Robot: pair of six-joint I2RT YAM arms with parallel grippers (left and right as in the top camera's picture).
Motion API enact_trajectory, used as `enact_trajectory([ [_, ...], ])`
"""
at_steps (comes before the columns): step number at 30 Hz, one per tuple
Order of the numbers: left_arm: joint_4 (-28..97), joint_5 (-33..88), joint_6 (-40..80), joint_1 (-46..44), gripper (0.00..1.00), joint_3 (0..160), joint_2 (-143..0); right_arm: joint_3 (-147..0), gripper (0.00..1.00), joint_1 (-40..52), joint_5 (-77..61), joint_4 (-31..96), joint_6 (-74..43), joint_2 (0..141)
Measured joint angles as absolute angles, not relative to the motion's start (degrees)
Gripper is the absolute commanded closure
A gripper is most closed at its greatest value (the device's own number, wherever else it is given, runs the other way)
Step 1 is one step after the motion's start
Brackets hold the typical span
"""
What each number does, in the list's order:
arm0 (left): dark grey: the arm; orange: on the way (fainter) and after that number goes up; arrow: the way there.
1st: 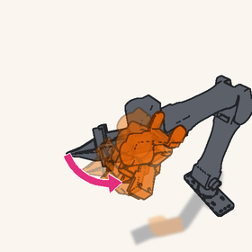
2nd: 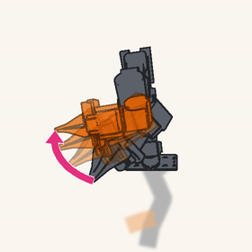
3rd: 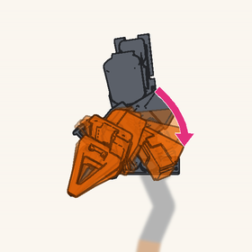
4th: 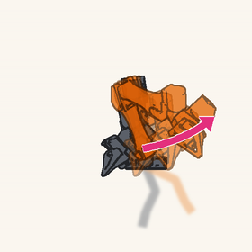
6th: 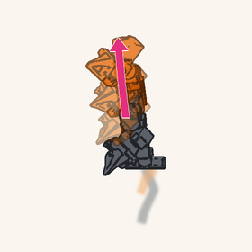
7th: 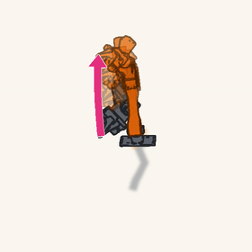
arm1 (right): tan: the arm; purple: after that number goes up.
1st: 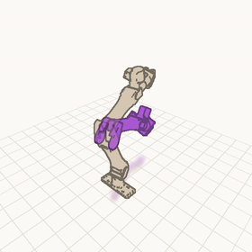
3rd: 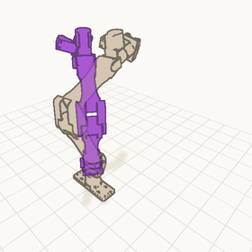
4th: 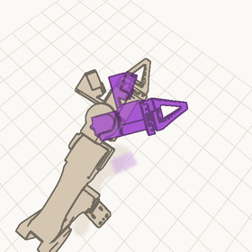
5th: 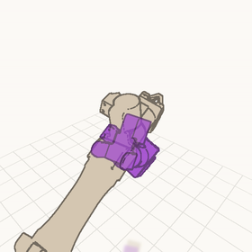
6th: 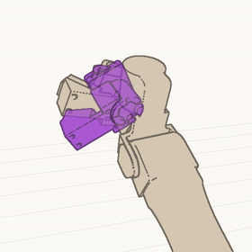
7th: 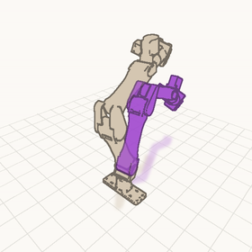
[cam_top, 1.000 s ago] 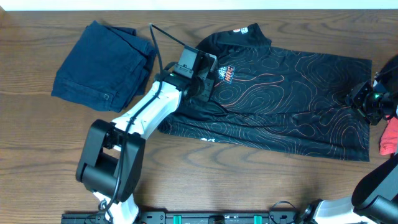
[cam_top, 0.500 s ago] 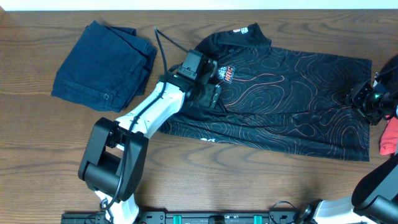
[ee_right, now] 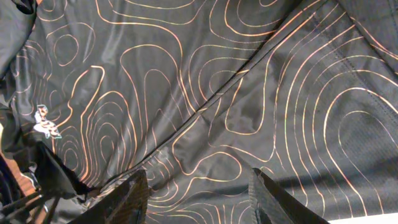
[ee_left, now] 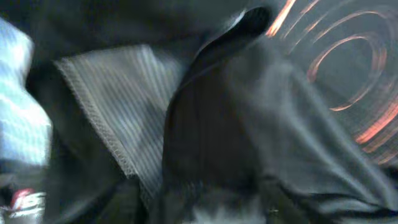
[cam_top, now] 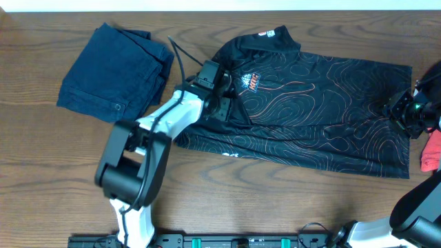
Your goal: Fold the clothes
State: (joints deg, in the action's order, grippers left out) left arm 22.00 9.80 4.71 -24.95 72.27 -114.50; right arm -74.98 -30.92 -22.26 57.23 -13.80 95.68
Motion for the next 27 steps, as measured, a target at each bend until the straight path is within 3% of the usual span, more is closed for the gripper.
enact_trajectory([
  [2,21.6,9.9,4.9,-24.9,0.76,72.3,-114.4,-75.0,0.49,-30.9,-22.3,57.2,-13.8,95.7],
  [9,21.6,10.1,4.7,-24.9,0.80,72.2,-114.1,-75.0,0.49,-30.9,-22.2,57.2,-13.8,95.7],
  [19,14.1,16.4,4.7,-26.3,0.80,72.4,-111.6,-75.0,0.49,-30.9,-22.2,57.1,-13.8,95.7],
  [27,9.1,19.1,4.7,-30.0,0.71,72.4,-111.6,-75.0,0.48,-30.9,-22.2,57.1,-13.8,95.7],
])
